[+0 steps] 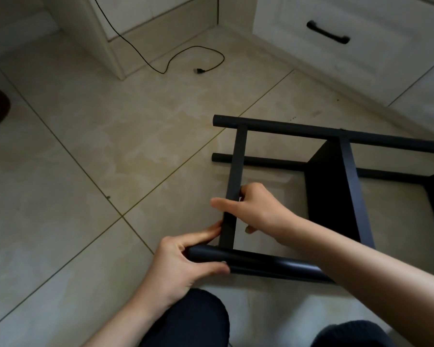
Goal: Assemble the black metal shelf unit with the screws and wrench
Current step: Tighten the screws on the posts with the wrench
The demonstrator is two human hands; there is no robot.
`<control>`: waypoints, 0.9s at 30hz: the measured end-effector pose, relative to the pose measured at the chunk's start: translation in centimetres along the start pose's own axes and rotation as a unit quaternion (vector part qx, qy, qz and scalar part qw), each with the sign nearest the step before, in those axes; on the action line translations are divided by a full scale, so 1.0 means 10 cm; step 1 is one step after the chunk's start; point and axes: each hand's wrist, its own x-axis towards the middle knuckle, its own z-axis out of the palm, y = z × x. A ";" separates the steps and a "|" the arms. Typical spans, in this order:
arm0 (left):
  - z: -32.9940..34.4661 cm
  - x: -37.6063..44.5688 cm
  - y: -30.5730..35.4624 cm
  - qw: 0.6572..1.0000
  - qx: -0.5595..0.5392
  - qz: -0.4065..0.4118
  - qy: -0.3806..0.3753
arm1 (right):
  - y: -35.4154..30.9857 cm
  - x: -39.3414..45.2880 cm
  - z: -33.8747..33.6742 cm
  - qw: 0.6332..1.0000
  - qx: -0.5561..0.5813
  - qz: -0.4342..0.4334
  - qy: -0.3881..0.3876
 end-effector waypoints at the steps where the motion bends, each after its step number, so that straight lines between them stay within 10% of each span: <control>1: 0.00 0.00 0.01 1.000 0.001 0.000 -0.001 | 0.00 0.03 0.00 1.000 0.000 0.004 0.000; 27: -0.05 -0.02 -0.11 0.998 0.049 0.028 -0.006 | 0.04 0.10 -0.01 0.997 -0.050 -0.046 -0.021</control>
